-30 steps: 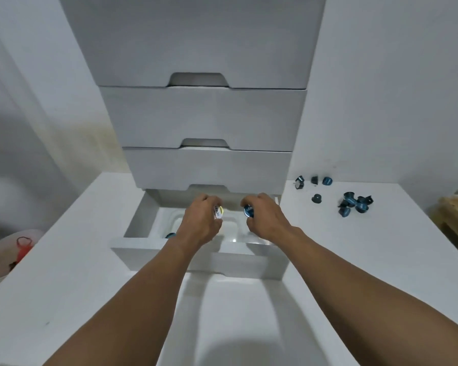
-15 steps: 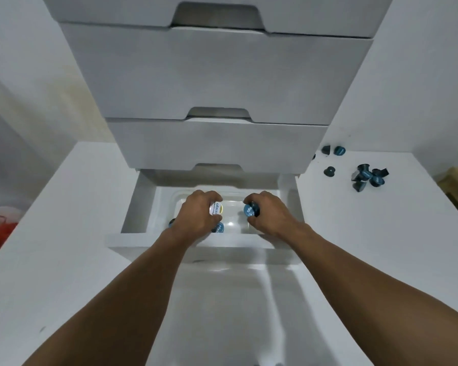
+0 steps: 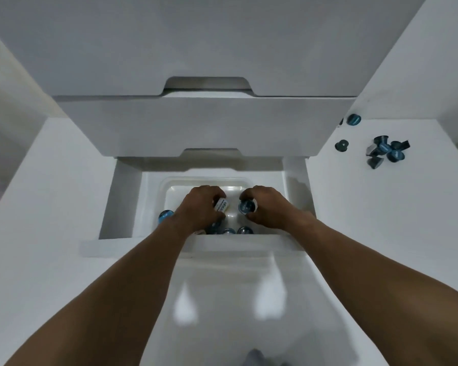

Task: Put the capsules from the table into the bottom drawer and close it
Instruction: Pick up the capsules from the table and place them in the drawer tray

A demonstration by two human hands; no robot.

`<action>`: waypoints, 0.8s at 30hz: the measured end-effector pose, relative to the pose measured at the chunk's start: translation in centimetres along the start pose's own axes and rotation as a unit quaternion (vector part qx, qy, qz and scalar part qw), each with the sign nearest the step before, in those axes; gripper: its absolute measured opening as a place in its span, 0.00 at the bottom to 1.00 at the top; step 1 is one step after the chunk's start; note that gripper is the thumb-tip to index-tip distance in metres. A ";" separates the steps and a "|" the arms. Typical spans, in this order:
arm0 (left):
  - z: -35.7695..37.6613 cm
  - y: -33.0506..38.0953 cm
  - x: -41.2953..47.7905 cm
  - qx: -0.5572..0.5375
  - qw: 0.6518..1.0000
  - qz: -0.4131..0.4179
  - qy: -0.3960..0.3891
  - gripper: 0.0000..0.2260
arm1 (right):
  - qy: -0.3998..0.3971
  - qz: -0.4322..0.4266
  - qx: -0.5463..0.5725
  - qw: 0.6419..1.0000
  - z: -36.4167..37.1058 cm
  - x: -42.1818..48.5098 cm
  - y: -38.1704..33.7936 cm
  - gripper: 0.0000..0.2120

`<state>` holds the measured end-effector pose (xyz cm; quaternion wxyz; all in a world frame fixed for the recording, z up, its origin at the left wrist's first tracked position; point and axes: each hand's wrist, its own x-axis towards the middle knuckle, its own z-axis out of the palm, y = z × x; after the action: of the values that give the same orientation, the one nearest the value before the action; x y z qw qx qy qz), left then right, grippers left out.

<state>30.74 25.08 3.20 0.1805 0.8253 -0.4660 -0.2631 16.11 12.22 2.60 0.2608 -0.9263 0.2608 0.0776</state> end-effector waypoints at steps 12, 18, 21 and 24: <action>1.7 -0.8 2.5 0.019 0.997 0.029 -0.062 0.14 | -0.027 0.015 -0.033 0.999 1.8 1.7 0.8 0.18; 2.2 -1.6 2.9 0.005 0.995 0.014 -0.094 0.17 | -0.034 0.019 -0.022 0.999 1.6 2.0 1.0 0.18; 2.1 -1.8 3.0 0.014 0.995 0.011 -0.099 0.22 | -0.036 0.020 -0.024 0.999 1.6 2.0 1.0 0.19; 1.7 -1.9 3.2 0.029 0.994 0.009 -0.104 0.24 | -0.035 0.026 -0.020 0.999 1.6 1.9 1.0 0.20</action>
<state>32.35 23.12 -0.06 0.1094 0.7938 -0.4973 -0.3324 17.20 11.48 0.22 0.2493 -0.9209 0.2737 0.1220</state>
